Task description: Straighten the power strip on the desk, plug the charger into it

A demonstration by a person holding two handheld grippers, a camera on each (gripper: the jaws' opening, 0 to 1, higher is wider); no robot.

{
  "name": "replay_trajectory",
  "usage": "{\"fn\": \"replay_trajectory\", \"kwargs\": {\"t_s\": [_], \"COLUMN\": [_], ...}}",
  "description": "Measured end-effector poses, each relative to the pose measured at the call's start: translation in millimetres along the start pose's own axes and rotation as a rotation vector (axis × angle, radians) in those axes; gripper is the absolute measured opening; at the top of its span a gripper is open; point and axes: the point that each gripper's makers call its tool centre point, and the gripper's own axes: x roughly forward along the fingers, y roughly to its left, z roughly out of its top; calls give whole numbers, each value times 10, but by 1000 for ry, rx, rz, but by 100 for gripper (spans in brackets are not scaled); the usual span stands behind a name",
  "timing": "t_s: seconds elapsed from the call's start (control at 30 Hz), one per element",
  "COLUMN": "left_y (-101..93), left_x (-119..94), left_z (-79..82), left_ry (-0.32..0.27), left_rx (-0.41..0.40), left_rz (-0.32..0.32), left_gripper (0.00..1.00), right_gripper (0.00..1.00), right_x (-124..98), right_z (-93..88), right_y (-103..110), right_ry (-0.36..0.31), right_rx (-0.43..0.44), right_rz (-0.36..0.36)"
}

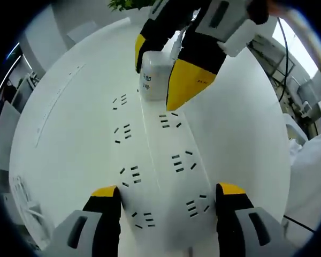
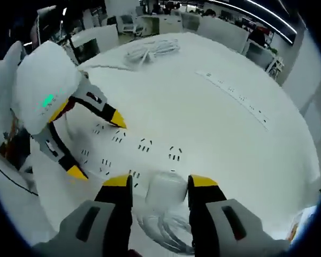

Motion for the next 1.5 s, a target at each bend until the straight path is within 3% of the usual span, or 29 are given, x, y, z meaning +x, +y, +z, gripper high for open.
{"fn": "replay_trajectory", "kwargs": {"t_s": [0.17,0.27,0.33,0.37,0.5,0.6,0.8,0.97,1.5], "left_y": [11,13,4,-3,-15,2,24,46,-34], "left_x": [2,1,-2,-4,-7,0,16,24,9], "left_z": [1,1,-3,-6,-7,-6,8,13,20], "left_ry": [7,5,5,6,-1,-7,-9,-5,23], "left_rx": [-2,-4,-5,-6,-12,-18,-39,-56,-65], "left_rz": [1,2,2,3,4,5,12,19,24], "left_gripper": [73,73,73,73,73,73,72,72,70], "right_gripper": [46,47,43,42,43,41,34,28,27], "right_x": [-118,-177,-134,-139,-76,-37,-2,21,14], "right_z": [51,78,94,55,124,14,-23,-79,-124], "right_y": [-51,-29,-61,94,145,129,42,113,124], "right_ry": [-31,-35,-16,-1,5,69,89,76,74], "right_rx": [-224,-441,-542,-594,-767,-889,-951,-1018,-1010], "right_rz": [-34,-51,-12,33,48,64,85,122,116]}}
